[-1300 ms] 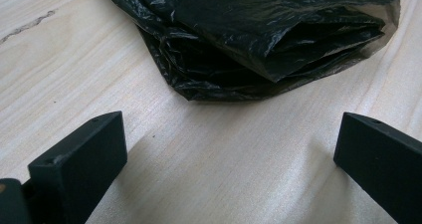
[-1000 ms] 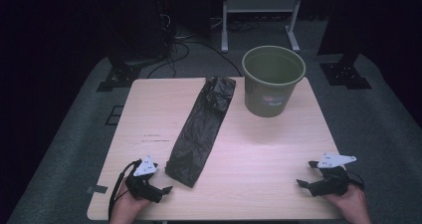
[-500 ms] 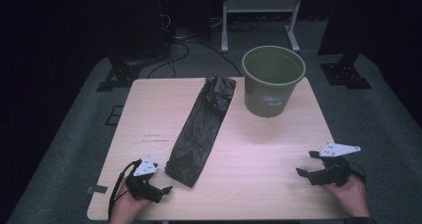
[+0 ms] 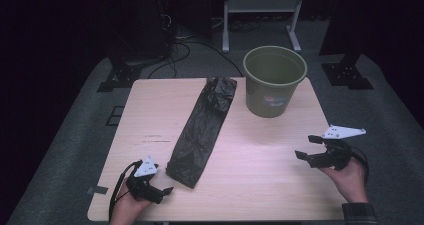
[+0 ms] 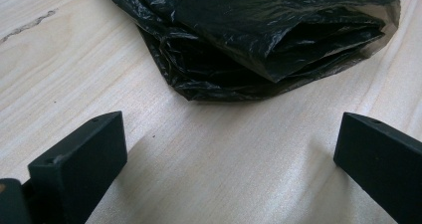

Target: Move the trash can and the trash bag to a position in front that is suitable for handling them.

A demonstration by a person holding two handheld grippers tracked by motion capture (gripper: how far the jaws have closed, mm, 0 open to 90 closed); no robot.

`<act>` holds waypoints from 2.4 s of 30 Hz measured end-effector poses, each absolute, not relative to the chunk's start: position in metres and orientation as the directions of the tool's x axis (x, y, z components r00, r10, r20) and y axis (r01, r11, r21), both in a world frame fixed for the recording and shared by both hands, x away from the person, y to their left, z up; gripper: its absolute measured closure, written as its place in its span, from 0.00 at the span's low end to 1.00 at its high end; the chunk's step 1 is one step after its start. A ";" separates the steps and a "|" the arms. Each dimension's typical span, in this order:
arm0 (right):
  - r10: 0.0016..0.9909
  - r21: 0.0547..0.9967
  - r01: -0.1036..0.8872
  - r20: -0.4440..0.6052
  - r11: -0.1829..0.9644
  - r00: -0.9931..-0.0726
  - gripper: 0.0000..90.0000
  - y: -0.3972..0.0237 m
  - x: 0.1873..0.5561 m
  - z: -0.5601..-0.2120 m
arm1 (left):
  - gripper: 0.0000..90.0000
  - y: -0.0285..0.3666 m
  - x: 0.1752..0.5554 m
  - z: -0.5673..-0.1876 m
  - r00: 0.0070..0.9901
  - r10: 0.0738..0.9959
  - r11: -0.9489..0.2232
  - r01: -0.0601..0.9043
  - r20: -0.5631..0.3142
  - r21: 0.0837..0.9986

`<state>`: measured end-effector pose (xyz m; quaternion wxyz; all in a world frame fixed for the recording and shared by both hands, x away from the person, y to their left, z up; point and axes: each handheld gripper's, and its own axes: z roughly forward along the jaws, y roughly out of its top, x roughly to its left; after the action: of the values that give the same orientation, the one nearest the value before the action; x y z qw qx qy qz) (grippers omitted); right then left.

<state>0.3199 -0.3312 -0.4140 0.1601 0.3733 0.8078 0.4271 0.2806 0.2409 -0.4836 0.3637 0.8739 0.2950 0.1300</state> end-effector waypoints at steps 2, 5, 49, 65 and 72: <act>0.743 0.810 0.467 0.061 0.353 -0.667 0.18 -0.329 0.325 -0.407 | 0.00 0.241 0.281 -0.484 0.792 0.610 -0.561 0.421 0.013 0.713; 0.749 0.817 0.463 0.058 0.344 -0.660 0.18 -0.327 0.332 -0.396 | 0.00 0.241 0.281 -0.484 0.792 0.610 -0.561 0.421 0.013 0.713; 0.865 0.804 0.539 0.063 0.251 -0.497 0.20 -0.323 0.468 -0.299 | 0.00 0.241 0.280 -0.484 0.792 0.611 -0.560 0.421 0.013 0.713; 0.894 0.756 0.618 0.103 0.215 -0.437 0.19 -0.327 0.510 -0.302 | 0.00 0.241 0.280 -0.484 0.792 0.611 -0.561 0.421 0.013 0.713; 0.901 0.761 0.615 0.101 0.204 -0.423 0.27 -0.329 0.510 -0.302 | 0.00 0.241 0.280 -0.484 0.792 0.611 -0.561 0.421 0.014 0.713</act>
<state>0.5095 -0.3295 -0.3018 0.1874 0.5034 0.7529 0.3803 0.2804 0.2409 -0.4838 0.3639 0.8737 0.2951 0.1307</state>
